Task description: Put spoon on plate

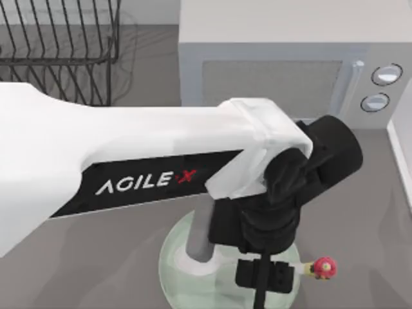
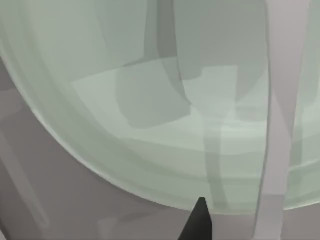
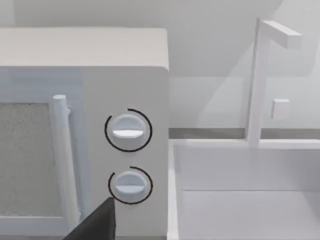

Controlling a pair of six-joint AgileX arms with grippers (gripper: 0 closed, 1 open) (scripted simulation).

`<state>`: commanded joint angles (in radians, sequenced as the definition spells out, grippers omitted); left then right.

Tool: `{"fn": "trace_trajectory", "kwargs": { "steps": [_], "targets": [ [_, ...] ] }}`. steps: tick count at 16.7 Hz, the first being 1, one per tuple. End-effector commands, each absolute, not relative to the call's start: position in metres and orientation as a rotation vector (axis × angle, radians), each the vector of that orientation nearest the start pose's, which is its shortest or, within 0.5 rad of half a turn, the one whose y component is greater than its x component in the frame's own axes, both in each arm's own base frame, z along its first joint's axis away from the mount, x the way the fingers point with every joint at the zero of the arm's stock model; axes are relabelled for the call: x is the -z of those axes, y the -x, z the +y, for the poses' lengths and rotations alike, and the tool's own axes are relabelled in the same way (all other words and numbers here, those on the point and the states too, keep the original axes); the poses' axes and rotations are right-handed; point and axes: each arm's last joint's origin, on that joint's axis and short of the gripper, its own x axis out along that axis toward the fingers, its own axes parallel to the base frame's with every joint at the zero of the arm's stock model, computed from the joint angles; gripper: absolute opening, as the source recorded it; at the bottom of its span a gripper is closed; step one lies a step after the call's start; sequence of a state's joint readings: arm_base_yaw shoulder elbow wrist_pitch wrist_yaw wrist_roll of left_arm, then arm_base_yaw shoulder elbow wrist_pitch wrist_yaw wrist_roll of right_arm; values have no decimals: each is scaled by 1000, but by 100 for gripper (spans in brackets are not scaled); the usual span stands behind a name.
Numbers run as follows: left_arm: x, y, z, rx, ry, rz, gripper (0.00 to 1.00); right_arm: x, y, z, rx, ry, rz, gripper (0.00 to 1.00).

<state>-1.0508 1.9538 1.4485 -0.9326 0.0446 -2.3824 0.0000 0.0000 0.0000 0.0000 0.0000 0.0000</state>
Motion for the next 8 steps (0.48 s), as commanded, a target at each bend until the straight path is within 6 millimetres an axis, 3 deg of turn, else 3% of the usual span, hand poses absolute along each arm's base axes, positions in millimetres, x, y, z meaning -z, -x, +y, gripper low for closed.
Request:
{"fn": "trace_trajectory", "kwargs": {
  "steps": [8],
  "targets": [
    [-170,-208,-318,-1012,1195,1296,0,-160,-106,-1,0,0,0,100]
  ]
}}
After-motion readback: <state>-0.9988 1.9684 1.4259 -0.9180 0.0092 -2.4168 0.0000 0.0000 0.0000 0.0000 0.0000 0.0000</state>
